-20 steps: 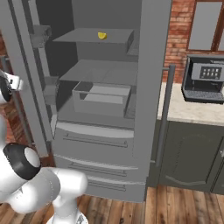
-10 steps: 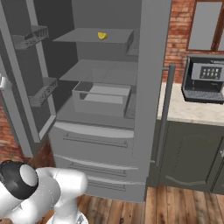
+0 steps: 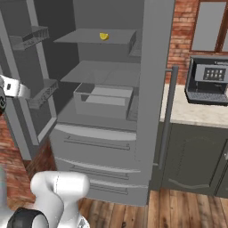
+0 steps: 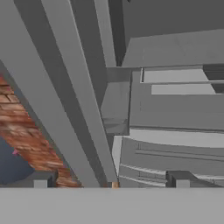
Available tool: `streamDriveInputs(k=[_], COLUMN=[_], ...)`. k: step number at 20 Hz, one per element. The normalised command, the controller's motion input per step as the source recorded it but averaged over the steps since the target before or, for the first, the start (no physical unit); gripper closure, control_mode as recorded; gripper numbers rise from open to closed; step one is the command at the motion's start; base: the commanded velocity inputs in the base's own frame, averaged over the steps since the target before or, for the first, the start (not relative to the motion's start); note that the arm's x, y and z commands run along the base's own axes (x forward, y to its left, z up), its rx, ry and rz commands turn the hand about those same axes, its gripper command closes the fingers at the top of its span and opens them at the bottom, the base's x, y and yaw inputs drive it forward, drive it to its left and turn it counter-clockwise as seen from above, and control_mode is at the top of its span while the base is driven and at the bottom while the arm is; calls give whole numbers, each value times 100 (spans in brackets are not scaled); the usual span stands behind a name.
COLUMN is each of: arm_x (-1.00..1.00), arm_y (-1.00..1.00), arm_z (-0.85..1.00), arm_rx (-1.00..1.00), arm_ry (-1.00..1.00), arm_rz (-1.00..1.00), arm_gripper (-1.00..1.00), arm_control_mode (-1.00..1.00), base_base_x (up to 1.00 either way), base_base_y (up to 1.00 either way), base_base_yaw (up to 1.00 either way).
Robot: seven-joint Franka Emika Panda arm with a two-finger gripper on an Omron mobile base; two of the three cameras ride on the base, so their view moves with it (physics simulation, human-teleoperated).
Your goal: There is a bowl on the dining counter. Grab a lemon wedge from the fridge and place it in the bowl. Then get the liquor bottle and glass cup from the cabinet and place them next to the bowl.
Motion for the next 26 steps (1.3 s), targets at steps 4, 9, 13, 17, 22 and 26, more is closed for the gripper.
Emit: streamDriveInputs(k=[4,9,13,17,22,26], arm_x=[83,99,100,100,100,86], arm_y=[-65,-20,6,27,43,64], arm_z=[0,0,0,0,0,0], arm_rx=[2,8,10,13,11,7], arm_ry=[-12,-7,-6,-1,0,0], arm_rz=[1,3,7,9,8,9], arm_gripper=[-100,-100,-100,-100,-100,-100], arm_control_mode=[-100,-100,-100,-100,-100,-100], base_base_x=[0,0,0,0,0,0], base_base_y=[0,0,0,0,0,0], base_base_yaw=[0,0,0,0,0,0])
